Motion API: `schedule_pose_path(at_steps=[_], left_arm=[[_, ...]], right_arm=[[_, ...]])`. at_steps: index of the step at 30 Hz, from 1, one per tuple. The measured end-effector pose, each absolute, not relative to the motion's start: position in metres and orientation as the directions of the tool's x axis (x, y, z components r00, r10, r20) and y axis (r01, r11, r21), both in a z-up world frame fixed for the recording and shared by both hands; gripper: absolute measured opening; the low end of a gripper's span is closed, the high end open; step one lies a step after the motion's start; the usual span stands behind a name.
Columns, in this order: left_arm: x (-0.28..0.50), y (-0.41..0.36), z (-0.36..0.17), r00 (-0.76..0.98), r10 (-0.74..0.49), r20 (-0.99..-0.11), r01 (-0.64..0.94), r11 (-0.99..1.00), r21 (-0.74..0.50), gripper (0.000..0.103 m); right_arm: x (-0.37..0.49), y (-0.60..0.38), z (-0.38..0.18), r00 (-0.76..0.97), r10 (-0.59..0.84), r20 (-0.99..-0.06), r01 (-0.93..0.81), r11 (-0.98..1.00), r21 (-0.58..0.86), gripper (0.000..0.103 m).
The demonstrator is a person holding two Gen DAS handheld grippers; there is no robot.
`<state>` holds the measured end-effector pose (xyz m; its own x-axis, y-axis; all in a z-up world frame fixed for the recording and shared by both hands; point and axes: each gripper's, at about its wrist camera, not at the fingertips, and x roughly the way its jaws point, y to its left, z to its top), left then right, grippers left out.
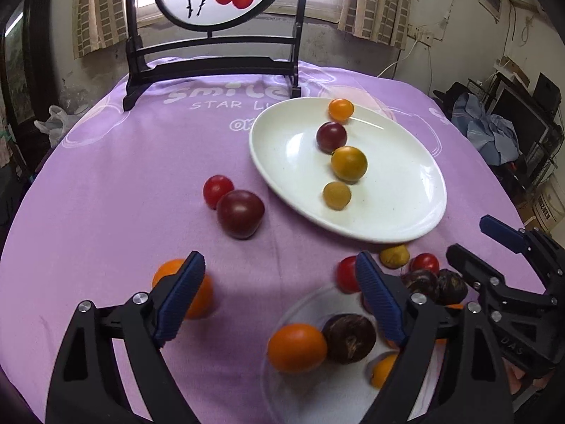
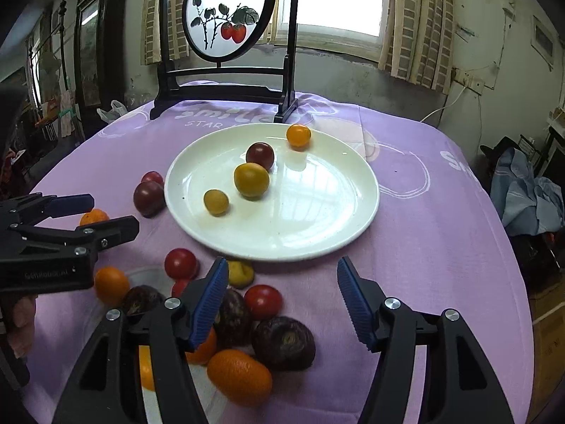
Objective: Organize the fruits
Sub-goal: 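Withdraw both open tools back toward the fruit pile, then grasp a tangerine with the right tool while the left tool grasps an orange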
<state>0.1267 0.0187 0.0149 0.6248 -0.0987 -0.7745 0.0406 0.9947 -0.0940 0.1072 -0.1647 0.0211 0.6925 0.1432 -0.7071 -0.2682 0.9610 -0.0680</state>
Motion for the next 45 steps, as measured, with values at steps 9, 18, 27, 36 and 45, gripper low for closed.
schedule_pose_path(at_steps=[9, 18, 27, 36, 45], left_arm=[[0.095, 0.038, 0.003, 0.638, -0.066, -0.767, 0.011, 0.997, -0.077, 0.085], [0.089, 0.053, -0.004, 0.644, -0.094, -0.759, 0.009, 0.993, -0.115, 0.085], [0.087, 0.055, 0.000, 0.638, -0.125, -0.760, 0.030, 0.990, -0.138, 0.087], [0.081, 0.050, 0.002, 0.641, -0.103, -0.760, 0.067, 0.995, -0.079, 0.088], [0.074, 0.026, -0.019, 0.551, -0.155, -0.820, 0.249, 0.968, -0.017, 0.088]], right_arm=[[0.050, -0.180, 0.013, 0.700, 0.158, -0.697, -0.230, 0.973, -0.009, 0.069], [0.025, -0.171, 0.003, 0.687, 0.125, -0.716, -0.213, 0.977, -0.034, 0.068], [0.049, -0.165, -0.025, 0.563, 0.079, -0.823, -0.205, 0.978, -0.047, 0.068], [0.063, -0.154, -0.030, 0.588, 0.065, -0.806, -0.203, 0.977, -0.070, 0.037], [0.056, -0.169, -0.025, 0.584, 0.147, -0.799, -0.220, 0.975, 0.019, 0.037]])
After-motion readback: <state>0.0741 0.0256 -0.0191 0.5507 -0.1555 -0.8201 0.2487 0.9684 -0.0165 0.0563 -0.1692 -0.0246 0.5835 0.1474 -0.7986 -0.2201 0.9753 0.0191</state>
